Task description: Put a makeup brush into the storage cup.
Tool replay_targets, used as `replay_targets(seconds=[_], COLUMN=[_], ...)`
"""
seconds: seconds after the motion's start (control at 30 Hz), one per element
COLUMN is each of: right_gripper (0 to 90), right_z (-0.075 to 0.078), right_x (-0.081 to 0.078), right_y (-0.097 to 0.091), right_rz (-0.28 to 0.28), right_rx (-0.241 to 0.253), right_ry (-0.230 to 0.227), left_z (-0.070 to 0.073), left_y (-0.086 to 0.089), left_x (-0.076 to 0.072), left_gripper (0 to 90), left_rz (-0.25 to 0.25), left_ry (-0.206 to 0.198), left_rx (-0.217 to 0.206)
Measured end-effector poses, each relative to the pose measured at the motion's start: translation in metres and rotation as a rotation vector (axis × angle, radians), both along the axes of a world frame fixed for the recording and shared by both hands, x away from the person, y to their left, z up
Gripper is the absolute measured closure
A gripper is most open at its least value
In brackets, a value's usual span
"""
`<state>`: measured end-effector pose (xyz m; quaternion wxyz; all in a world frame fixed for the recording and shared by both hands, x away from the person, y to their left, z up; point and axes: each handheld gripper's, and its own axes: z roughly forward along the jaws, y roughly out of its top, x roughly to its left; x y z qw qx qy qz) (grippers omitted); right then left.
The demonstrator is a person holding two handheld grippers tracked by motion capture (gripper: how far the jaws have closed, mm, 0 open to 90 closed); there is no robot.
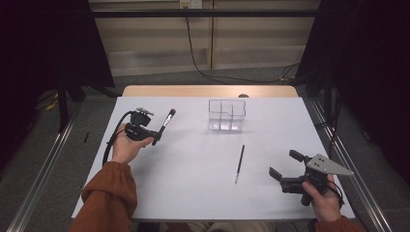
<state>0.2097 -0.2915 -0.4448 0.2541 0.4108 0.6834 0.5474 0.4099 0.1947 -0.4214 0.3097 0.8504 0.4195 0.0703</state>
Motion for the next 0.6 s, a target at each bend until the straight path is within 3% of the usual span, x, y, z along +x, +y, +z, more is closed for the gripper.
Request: replay_targets(seconds=[0.27,0.53,0.6], right_gripper=[0.0,0.0,0.0], right_z=[0.000,0.000,0.000], right_x=[0.000,0.000,0.000], right_y=[0.000,0.001,0.000], right_rz=[-0.002,-0.002,-0.005], right_rx=[0.000,0.001,0.002], right_ry=[0.000,-0.001,-0.001], left_z=[0.003,0.000,0.000], left_y=[0.003,0.007,0.008], left_x=[-0.009,-0.016,-0.017], left_gripper=[79.9,79.9,79.9], left_rz=[0.030,0.044,0.048], left_ry=[-0.073,-0.134,-0.162], left_rx=[-0.093,-0.140,-0.169])
